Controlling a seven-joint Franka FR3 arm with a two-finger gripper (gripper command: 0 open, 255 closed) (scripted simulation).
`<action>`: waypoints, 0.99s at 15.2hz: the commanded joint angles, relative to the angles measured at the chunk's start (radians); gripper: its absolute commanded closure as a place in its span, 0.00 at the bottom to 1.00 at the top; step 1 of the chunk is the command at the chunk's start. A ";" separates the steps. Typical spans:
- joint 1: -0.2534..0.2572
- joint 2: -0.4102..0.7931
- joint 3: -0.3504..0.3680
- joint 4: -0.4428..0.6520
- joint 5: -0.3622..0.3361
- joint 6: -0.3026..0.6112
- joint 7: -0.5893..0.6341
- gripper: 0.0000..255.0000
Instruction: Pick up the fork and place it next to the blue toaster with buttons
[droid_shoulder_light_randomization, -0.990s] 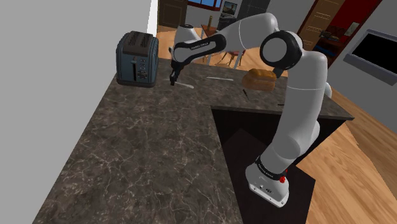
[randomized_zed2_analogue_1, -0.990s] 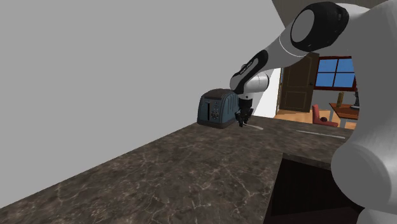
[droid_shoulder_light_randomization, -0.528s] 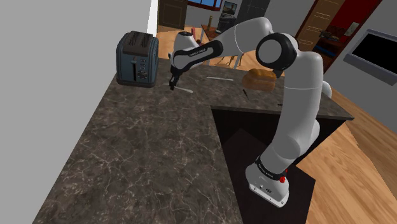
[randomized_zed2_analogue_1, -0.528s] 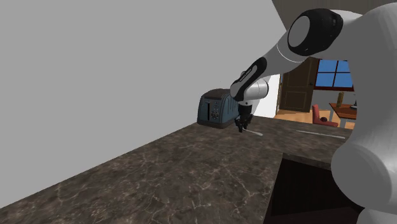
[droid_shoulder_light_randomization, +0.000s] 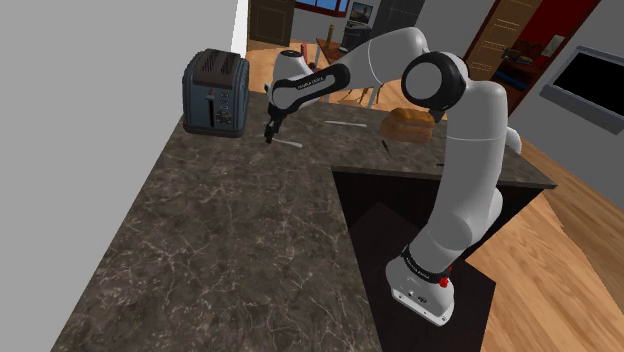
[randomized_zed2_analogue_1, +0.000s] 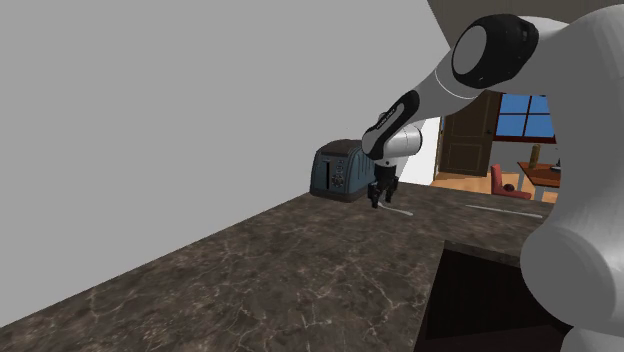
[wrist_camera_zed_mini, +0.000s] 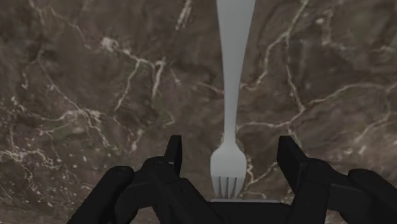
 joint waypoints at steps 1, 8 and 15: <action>0.000 0.000 0.000 0.000 0.000 0.000 0.000 0.00; -0.007 -0.084 0.012 0.005 0.020 -0.087 -0.012 0.00; -0.007 -0.084 0.012 0.005 0.020 -0.087 -0.012 0.00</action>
